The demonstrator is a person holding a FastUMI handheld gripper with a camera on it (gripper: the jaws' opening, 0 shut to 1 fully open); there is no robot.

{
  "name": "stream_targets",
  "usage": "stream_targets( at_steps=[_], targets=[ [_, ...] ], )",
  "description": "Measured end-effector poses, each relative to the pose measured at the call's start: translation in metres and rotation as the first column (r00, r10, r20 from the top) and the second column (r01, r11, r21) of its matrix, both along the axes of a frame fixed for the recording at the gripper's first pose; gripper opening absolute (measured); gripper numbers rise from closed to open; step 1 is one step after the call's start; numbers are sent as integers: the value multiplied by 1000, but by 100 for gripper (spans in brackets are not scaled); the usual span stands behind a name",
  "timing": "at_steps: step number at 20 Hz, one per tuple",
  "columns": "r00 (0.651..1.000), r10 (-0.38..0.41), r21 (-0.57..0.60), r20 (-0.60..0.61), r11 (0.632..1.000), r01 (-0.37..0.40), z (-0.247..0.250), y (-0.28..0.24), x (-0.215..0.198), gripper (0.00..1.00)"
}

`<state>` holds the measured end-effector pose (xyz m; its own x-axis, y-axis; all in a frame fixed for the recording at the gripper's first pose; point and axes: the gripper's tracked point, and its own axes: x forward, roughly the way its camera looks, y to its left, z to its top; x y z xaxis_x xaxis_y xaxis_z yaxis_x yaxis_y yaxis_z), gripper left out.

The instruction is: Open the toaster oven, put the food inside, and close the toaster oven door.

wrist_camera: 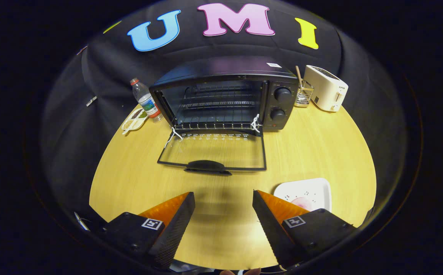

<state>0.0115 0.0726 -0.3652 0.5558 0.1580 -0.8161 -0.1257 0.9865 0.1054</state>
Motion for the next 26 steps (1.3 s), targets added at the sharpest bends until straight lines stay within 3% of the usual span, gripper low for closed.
stream_targets(
  at_steps=[11,17,21,23,25,26],
  targets=[
    [950,-127,-85,-285,991,107,-29,-192,-14,97],
    [917,-109,-75,-383,993,87,-72,-222,-5,97],
    [907,-86,-107,-413,993,46,-102,-232,-1,76],
    [903,-93,-129,-420,991,42,-112,-240,0,58],
    [882,-73,-82,-466,996,39,-116,-231,-11,25],
    [882,-69,-63,-466,997,45,-127,-234,-17,18]
  ],
)
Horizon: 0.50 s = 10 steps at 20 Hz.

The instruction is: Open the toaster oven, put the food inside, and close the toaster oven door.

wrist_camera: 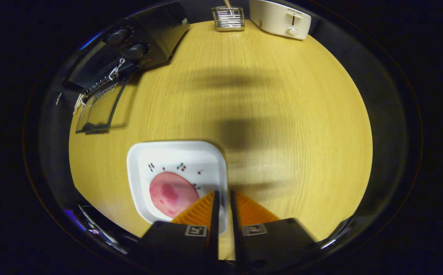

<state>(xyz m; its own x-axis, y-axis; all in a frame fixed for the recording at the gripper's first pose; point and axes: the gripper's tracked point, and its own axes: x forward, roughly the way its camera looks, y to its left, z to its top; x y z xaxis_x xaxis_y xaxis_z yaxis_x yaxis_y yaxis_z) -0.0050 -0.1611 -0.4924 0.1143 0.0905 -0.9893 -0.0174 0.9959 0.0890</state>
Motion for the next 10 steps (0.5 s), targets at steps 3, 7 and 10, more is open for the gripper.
stream_targets(
  at_steps=[3,7,10],
  targets=[
    [999,38,73,6,997,-39,10,1,8,5],
    [1000,16,208,6,978,-17,13,5,9,5],
    [995,-100,353,-23,930,102,21,7,9,5]
  ],
)
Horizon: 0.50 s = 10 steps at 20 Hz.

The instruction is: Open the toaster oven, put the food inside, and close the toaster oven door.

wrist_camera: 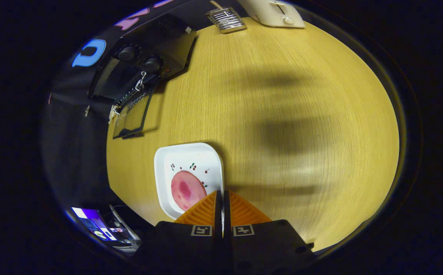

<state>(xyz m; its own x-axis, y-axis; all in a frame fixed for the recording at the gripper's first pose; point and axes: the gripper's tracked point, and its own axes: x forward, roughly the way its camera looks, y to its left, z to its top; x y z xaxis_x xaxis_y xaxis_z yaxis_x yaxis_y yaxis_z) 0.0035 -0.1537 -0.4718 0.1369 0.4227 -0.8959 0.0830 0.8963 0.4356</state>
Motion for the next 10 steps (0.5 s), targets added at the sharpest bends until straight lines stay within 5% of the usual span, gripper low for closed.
stream_targets(
  at_steps=[10],
  targets=[
    [935,-352,245,-50,903,353,29,30,2,5]
  ],
)
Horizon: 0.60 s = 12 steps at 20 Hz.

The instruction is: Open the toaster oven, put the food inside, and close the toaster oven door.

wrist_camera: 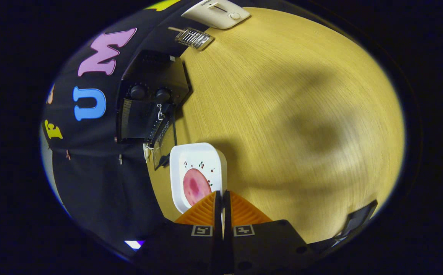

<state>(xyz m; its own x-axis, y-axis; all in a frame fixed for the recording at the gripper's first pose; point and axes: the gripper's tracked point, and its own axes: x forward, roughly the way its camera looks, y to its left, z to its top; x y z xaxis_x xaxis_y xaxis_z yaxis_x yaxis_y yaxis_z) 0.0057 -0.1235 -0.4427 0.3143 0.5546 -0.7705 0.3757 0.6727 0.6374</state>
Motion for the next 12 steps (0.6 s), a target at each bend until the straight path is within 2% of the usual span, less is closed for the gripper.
stream_targets(
  at_steps=[5,12],
  targets=[
    [984,-181,83,8,980,179,29,56,2,5],
    [913,-408,149,28,904,400,53,132,44,5]
  ],
)
